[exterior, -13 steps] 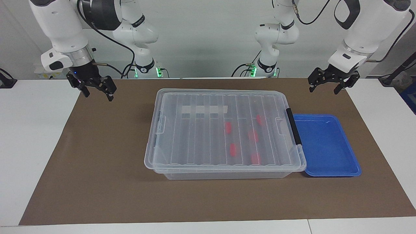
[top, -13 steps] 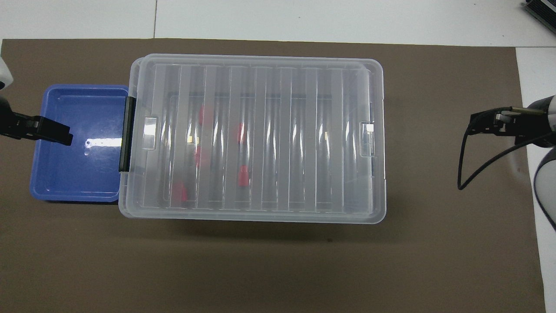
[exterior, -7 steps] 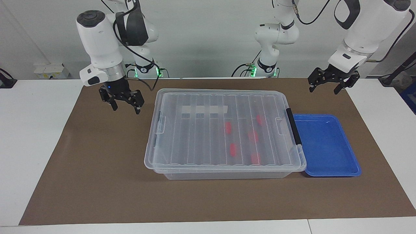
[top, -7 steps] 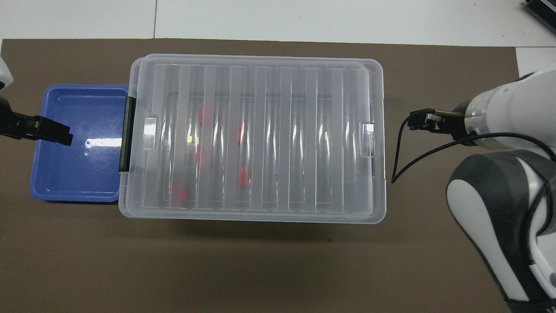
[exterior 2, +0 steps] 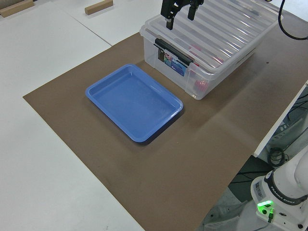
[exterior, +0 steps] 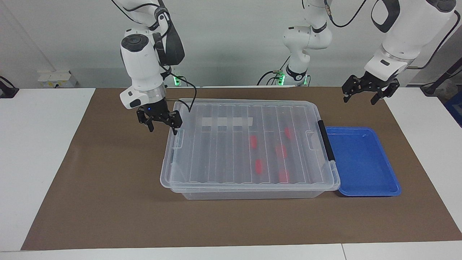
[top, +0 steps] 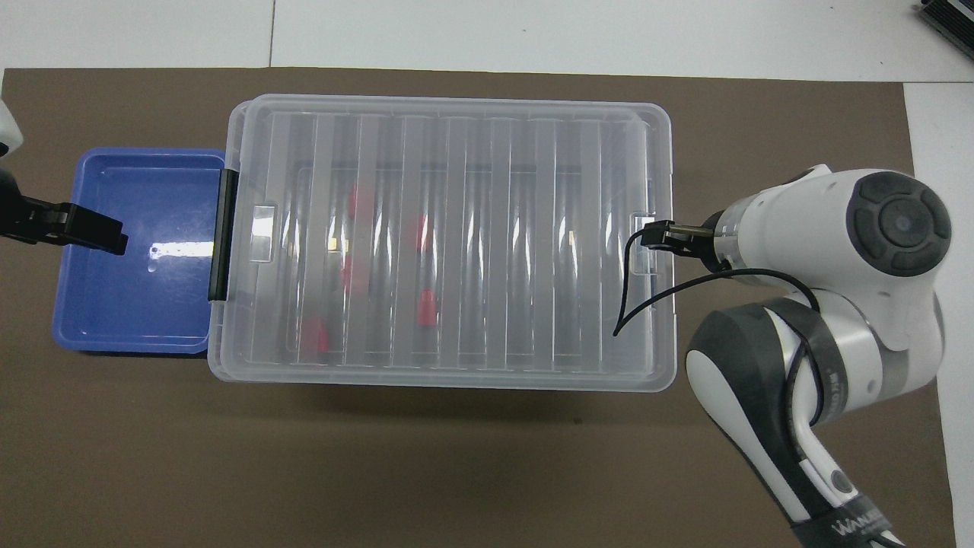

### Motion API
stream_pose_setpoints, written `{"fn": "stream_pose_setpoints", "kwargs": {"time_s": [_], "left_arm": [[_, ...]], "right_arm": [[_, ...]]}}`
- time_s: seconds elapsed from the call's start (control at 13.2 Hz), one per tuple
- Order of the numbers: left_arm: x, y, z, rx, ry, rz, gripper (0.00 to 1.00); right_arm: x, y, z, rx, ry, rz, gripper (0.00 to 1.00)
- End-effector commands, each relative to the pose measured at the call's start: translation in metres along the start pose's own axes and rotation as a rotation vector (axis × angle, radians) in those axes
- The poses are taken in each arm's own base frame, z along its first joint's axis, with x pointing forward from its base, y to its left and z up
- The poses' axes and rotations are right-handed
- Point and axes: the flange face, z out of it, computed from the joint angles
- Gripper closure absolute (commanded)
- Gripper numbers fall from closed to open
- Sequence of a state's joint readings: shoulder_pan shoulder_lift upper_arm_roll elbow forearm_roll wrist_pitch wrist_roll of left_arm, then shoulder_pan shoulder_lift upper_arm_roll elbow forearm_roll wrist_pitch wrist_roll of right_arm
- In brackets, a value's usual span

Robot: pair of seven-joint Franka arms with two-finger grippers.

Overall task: Place red block in blue tray from box
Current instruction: 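Hook the clear lid with the right gripper and slide it open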

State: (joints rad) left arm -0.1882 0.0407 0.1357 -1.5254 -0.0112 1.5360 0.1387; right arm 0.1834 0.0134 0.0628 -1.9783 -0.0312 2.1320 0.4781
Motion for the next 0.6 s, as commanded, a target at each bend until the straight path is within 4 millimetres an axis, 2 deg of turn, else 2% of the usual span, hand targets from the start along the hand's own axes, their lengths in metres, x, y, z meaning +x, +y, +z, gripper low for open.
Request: {"fn": "stream_pose_setpoints", "kwargs": {"time_s": [0.0, 0.23, 0.53], "left_arm": [[-0.007, -0.001, 0.0, -0.013, 0.009, -0.013, 0.0], [-0.007, -0.001, 0.0, -0.013, 0.009, -0.013, 0.0], [-0.007, -0.001, -0.001, -0.013, 0.01, -0.013, 0.0]], "right_arm": [[-0.013, 0.002, 0.003, 0.014, 0.003, -0.031, 0.01], [-0.017, 0.014, 0.012, 0.001, -0.02, -0.08, 0.05], [-0.009, 0.04, 0.012, -0.011, -0.036, -0.098, 0.05]]}}
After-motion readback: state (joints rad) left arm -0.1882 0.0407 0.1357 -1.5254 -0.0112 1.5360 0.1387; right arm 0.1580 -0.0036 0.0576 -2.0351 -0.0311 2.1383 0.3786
